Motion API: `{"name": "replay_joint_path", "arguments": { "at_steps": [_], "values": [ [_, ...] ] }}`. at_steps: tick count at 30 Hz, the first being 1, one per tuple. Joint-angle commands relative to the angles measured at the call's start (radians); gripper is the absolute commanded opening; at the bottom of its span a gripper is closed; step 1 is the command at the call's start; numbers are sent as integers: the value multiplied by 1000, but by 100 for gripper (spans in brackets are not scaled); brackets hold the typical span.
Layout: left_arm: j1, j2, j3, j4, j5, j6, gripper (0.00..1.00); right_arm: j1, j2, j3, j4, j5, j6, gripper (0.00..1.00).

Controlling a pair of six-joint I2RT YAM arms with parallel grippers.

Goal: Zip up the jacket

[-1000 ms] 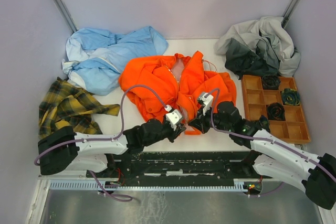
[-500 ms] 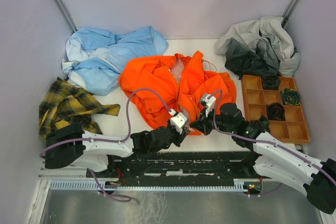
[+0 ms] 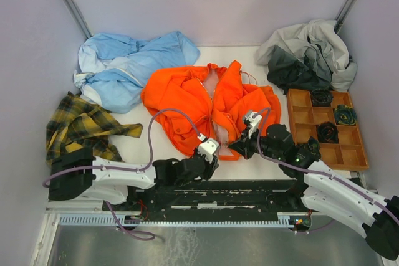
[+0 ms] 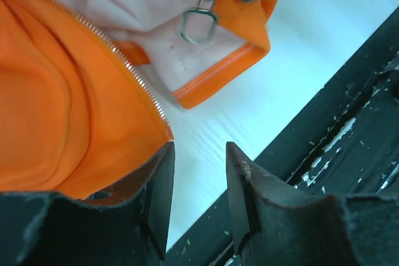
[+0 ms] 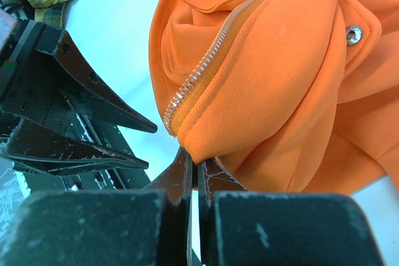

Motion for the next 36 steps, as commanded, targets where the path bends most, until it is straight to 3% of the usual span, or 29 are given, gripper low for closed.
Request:
{"name": "replay_joint_path", "arguments": {
  "at_steps": [1, 7, 10, 14, 24, 36],
  "values": [
    [-5, -58, 33, -96, -49, -112, 47, 0, -18, -1, 65, 16, -20, 0],
    [-4, -97, 120, -331, -184, -198, 55, -1, -28, -11, 71, 29, -17, 0],
    [2, -47, 204, -490, -270, -257, 59, 0, -26, -9, 64, 29, -14, 0],
    [39, 58, 301, -592, -274, -294, 60, 0, -31, -8, 53, 38, -11, 1],
    [165, 289, 425, -606, -146, -274, 57, 0, -68, -19, 31, 84, -2, 1],
    [176, 286, 402, -543, -4, -280, 55, -1, -59, -13, 19, 103, -5, 1]
  ]
}}
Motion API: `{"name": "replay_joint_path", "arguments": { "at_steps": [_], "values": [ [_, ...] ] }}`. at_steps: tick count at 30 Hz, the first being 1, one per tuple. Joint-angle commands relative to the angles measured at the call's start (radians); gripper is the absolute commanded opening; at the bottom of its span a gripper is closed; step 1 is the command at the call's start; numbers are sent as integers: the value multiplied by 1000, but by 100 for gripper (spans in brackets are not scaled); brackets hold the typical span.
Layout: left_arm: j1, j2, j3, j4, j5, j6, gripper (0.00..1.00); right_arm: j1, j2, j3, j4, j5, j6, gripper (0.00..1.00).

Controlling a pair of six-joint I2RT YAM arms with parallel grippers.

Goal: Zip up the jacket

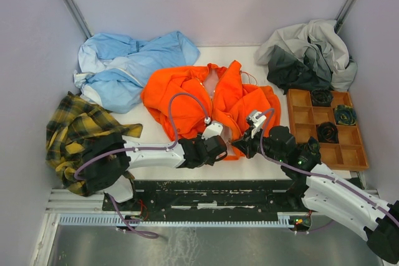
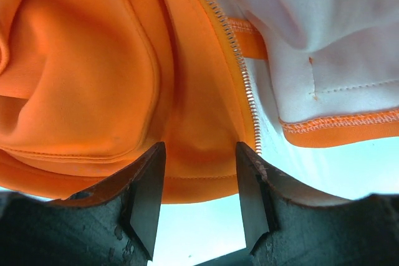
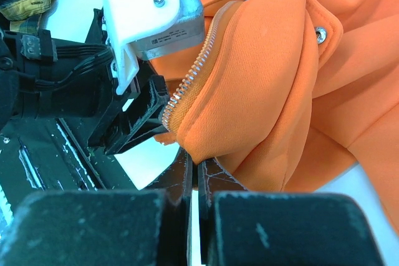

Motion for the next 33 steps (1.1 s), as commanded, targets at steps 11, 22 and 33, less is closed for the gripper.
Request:
{"name": "replay_joint_path", "arguments": {
  "at_steps": [11, 22, 33],
  "values": [
    [8, -23, -8, 73, 67, -40, 51, 0, -1, 4, 36, 10, 3, 1],
    [34, 27, -18, 53, 88, -45, 48, 0, 23, 10, 39, 0, 3, 3],
    [42, 181, 4, 0, 117, -67, 49, 0, 34, 14, 38, 3, 1, 3]
  ]
}}
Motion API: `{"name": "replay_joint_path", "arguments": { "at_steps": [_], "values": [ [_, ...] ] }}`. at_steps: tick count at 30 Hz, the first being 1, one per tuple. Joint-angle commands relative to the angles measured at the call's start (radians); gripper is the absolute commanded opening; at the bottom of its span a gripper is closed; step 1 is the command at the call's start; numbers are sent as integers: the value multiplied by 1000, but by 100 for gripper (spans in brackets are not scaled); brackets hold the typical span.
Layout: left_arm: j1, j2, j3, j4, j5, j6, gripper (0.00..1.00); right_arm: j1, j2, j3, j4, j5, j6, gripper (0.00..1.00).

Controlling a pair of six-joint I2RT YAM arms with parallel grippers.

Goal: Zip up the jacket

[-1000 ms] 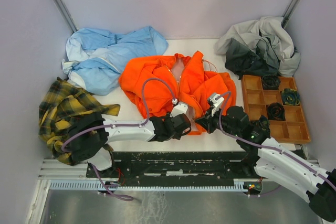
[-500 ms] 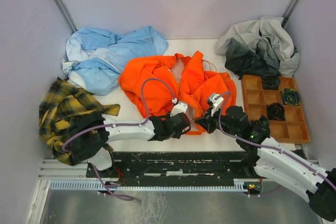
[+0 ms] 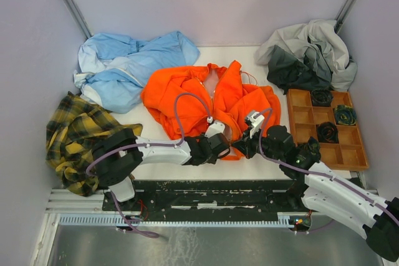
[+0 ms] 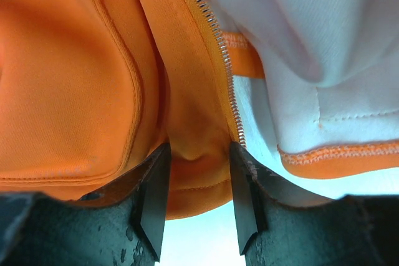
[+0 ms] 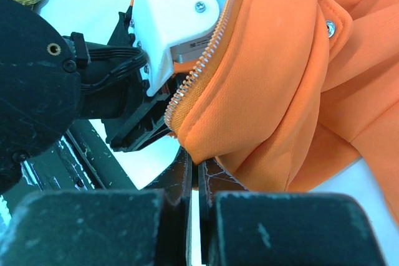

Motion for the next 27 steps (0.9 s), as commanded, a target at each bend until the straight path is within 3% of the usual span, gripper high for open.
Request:
{"name": "replay_joint_path", "arguments": {
  "at_steps": [1, 3, 7, 10, 13, 27],
  "values": [
    [7, 102, -14, -49, 42, -59, 49, 0, 6, 14, 41, -1, 1, 3],
    [8, 119, -18, -46, 52, -62, 46, 0, 8, 13, 43, 0, -1, 3],
    [7, 119, -32, -28, 69, -61, 26, 0, 13, 16, 41, -2, -1, 3],
    [7, 57, -55, 2, 67, -60, 13, 0, 16, 17, 40, -3, -1, 3],
    [6, -31, -89, 46, 51, -65, 5, 0, 16, 19, 39, -8, 3, 3],
    [9, -510, -326, 413, 8, 0, 3, 0, 72, 50, 77, -84, 27, 0]
  ]
}}
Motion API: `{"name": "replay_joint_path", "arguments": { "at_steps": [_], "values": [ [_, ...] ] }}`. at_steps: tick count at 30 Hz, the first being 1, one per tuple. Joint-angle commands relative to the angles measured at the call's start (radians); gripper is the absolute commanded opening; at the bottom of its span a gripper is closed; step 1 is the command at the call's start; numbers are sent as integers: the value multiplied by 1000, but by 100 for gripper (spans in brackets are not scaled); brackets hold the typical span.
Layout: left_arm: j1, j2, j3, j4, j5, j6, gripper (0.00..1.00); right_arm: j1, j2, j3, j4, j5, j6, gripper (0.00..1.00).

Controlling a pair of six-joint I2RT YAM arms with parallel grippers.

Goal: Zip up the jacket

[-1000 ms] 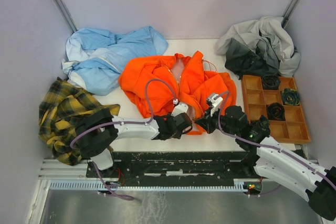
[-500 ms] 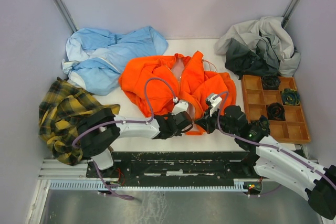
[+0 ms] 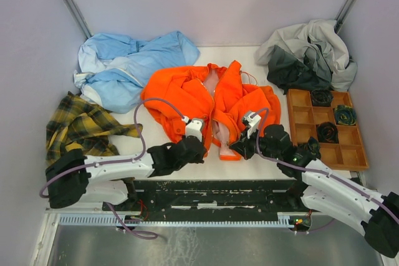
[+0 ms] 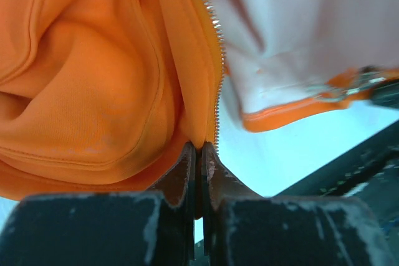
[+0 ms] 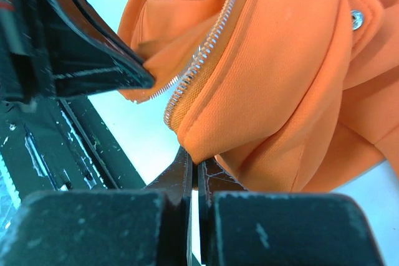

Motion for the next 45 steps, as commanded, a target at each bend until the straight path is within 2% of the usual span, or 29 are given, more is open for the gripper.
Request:
{"name": "replay_joint_path", "arguments": {
  "at_steps": [1, 8, 13, 17, 28, 37, 42, 45],
  "values": [
    [2, -130, -55, 240, -5, 34, 3, 0, 44, 64, 50, -56, 3, 0],
    [51, -286, -198, 528, -17, 85, 3, -3, 129, 158, 8, -174, -40, 0],
    [69, -315, -285, 743, -33, 148, 3, -20, 183, 226, -8, -256, -60, 0],
    [76, -309, -305, 820, -42, 186, 3, -47, 205, 252, 10, -320, -43, 0],
    [87, -220, -431, 1245, 27, 192, 3, -90, 285, 252, 156, -508, 18, 0],
    [87, -101, -464, 1475, 102, 254, 3, -92, 343, 192, 304, -534, 110, 0],
    [87, -39, -513, 1680, 110, 301, 3, -91, 345, 170, 346, -538, 124, 0],
    [86, -15, -505, 1696, 148, 339, 3, -91, 347, 162, 391, -554, 143, 0]
  ]
}}
